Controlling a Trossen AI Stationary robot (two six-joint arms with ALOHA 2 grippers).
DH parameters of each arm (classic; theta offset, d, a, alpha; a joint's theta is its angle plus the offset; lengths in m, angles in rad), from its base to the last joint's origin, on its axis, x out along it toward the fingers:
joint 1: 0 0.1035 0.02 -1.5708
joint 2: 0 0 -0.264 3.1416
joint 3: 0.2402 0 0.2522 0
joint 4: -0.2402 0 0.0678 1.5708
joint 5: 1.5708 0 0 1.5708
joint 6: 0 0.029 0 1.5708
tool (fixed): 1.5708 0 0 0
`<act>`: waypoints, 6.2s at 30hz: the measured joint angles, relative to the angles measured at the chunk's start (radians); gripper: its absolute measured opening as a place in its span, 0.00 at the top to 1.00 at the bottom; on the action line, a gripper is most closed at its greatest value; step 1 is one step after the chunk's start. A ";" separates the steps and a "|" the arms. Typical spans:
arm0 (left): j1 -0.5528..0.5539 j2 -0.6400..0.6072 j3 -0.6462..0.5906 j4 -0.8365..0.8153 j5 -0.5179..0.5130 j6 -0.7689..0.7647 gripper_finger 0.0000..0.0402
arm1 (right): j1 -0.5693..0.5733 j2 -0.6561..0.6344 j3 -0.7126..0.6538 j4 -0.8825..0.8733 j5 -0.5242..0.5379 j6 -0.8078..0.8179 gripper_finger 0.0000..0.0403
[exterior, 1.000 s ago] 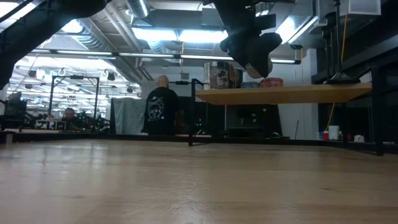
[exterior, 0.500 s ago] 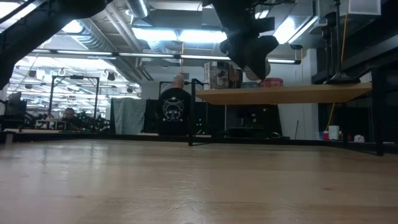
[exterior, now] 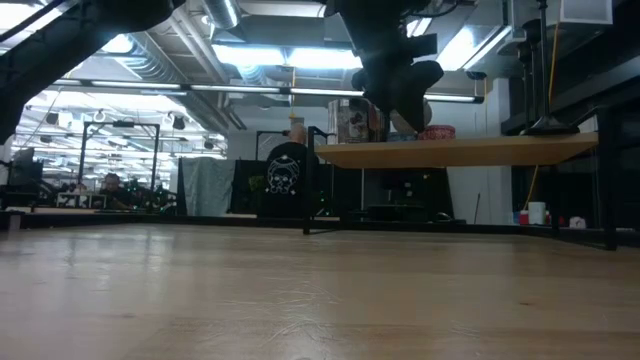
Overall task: Pick & Place candle stick holders
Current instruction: Put the light blue patterned scented candle on the shelf, then return to Home Position
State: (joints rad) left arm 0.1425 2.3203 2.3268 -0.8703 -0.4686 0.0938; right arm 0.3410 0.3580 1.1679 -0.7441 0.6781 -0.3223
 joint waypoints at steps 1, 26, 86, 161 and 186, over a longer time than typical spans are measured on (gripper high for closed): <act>0.000 0.000 0.000 0.000 0.000 0.000 0.25 | 0.000 0.000 0.000 0.000 0.000 0.000 0.99; 0.000 0.000 0.000 0.003 -0.071 0.002 0.10 | 0.000 0.000 0.000 0.000 0.000 0.000 0.99; -0.236 -0.066 -0.026 -0.360 0.048 -0.082 0.82 | 0.000 0.000 0.000 0.000 0.000 0.000 0.99; -0.192 -1.767 -2.318 1.460 0.370 -0.151 0.99 | 0.000 0.000 0.000 0.000 0.000 0.000 0.99; -0.192 -2.195 -2.318 0.951 0.286 -0.118 0.99 | 0.000 0.000 0.000 0.000 0.000 0.000 0.99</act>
State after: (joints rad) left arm -0.0490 0.1250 0.0086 0.0809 -0.1822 -0.0245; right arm 0.3410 0.3578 1.1678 -0.7444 0.6781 -0.3225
